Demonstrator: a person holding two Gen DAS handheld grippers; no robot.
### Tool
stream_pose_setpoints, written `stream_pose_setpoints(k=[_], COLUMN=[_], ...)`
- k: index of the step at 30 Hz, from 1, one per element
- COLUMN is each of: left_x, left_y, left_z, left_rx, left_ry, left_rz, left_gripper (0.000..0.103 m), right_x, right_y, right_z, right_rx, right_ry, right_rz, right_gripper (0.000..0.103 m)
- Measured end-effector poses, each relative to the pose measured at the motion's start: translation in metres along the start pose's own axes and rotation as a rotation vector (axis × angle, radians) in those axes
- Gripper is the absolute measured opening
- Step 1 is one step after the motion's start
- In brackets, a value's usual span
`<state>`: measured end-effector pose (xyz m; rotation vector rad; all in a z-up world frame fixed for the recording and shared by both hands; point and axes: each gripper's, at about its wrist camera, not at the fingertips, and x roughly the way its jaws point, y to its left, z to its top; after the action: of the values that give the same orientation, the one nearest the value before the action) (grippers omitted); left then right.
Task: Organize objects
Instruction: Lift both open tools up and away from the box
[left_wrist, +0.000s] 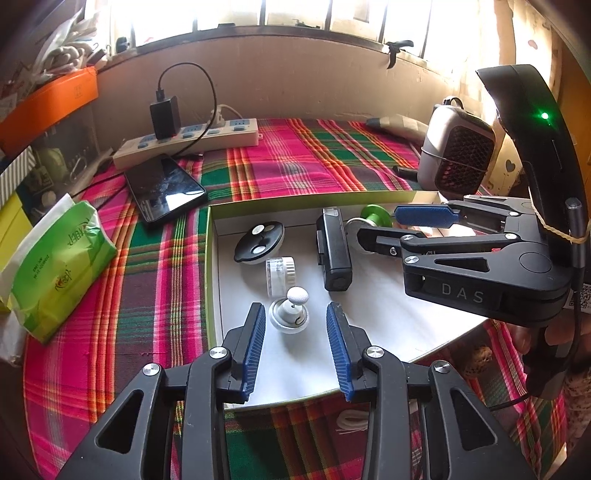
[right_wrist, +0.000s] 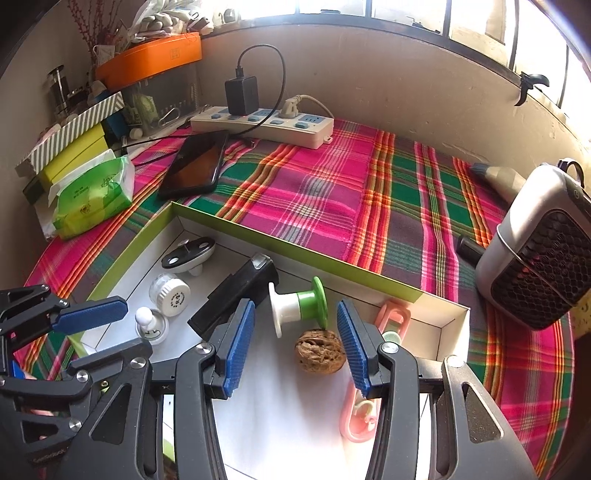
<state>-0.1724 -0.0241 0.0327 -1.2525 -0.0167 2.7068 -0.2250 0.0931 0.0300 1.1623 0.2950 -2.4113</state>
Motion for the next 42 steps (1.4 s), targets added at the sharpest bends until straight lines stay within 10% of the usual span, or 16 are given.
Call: stream_pose_setpoints(k=[42], left_x=[-0.052], left_y=[-0.022], left_z=[-0.057], left_rx=[0.065], left_ry=[-0.055], left_rz=[-0.02], left_gripper=[0.033], right_x=[-0.09], right_y=[0.016], right_z=[-0.096], right_rx=[0.169], right_ry=[-0.144], right_rz=[-0.03], right_gripper=[0.048])
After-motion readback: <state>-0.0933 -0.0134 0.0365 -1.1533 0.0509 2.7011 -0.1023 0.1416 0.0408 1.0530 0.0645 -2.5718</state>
